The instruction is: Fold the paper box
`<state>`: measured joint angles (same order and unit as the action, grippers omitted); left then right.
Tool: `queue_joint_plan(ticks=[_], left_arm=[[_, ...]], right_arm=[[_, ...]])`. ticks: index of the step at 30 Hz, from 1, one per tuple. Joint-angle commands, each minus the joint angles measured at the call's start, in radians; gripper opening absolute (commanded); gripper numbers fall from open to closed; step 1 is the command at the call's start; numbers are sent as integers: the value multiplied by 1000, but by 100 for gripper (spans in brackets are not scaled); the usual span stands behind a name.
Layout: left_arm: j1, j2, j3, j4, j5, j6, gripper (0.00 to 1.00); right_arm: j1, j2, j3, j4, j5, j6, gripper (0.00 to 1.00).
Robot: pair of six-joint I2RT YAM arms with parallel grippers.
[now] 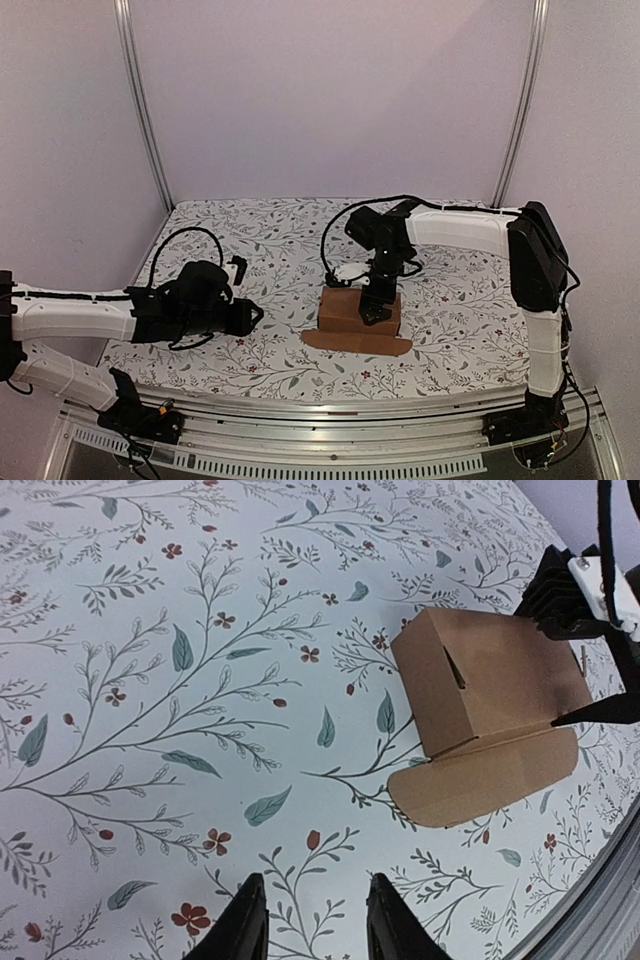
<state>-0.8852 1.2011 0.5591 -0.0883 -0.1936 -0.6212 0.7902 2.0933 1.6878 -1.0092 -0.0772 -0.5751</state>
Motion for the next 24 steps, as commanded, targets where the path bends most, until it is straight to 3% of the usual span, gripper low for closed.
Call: queue_joint_plan(ticks=[1,12,20,24], left_arm=[[3,-22,-31,-30,-9,-17,34],[5,21,-64,46,34,-84,35],[4,322,-57,389,183,-320,45],[-1,438,-36,500,258,-366,49]], right_arm=[[-4,71,46,-45,12,-25,99],[-9,23,-43,-20,-31,-40,86],[-54,-80,-219,96,-70,-35,84],[-80,-155,-314,158,-130,-21,83]])
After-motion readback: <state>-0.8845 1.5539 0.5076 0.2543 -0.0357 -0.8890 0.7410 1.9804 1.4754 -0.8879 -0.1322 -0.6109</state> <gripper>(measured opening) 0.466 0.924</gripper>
